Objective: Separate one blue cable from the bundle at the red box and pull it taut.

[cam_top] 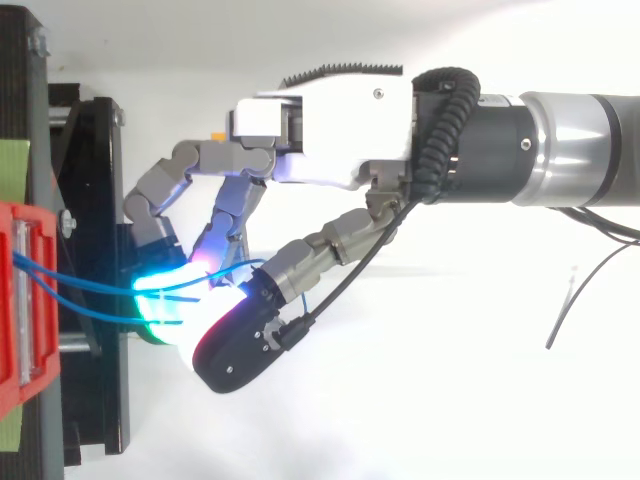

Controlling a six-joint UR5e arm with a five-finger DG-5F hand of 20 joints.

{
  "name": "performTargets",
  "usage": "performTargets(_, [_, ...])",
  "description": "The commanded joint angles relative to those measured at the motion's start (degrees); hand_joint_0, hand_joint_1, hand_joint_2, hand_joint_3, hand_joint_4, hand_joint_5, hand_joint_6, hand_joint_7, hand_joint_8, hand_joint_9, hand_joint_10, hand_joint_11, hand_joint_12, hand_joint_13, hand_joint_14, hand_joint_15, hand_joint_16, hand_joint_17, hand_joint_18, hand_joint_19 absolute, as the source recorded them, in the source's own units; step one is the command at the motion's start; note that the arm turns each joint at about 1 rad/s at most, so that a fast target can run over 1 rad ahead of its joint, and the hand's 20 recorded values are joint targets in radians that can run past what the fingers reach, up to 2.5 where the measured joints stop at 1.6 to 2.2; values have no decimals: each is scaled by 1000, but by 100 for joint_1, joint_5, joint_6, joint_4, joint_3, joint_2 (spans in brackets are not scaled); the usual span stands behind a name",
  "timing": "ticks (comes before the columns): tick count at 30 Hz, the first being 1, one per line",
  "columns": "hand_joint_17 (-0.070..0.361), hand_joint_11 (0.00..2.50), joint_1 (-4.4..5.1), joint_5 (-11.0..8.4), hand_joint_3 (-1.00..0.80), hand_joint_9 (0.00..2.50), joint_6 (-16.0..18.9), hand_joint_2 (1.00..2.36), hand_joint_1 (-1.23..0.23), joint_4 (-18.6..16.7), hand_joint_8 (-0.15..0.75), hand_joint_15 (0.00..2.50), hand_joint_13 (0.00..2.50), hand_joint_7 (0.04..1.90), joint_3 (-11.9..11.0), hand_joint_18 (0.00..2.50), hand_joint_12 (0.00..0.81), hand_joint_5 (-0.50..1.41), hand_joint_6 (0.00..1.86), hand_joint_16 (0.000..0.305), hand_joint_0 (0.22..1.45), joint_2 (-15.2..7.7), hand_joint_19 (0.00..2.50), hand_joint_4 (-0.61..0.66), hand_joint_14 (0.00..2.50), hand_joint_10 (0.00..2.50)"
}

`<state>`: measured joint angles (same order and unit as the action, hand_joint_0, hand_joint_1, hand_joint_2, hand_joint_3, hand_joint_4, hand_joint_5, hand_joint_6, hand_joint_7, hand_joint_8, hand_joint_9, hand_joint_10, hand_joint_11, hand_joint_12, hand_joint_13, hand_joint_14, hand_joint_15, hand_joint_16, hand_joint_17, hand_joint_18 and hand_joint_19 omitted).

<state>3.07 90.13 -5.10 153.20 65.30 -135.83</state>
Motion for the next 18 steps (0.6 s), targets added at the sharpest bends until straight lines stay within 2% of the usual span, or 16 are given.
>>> performTargets(1, [95,986,0,13,-328,1138,0,1014,-903,8,318,701,1027,1162,0,986,340,-147,888,42,692,-5,810,11,22,14])
performTargets(5, [93,1044,0,13,-500,1150,0,1000,-956,60,305,707,1027,1169,0,1004,332,-146,911,41,765,4,805,-26,23,14])
performTargets(7, [93,1230,0,4,-500,1206,0,1000,-966,43,302,752,1041,1276,0,1020,327,-139,924,41,774,4,804,-7,25,12])
performTargets(9, [92,1293,0,22,-500,1221,0,1000,-978,60,300,787,1058,1305,0,1024,329,-135,927,41,767,4,804,14,23,13])
performTargets(18, [93,1305,-17,31,-500,1214,0,1000,-986,60,301,797,1057,1211,0,1028,330,-133,930,41,704,-5,811,59,24,10])
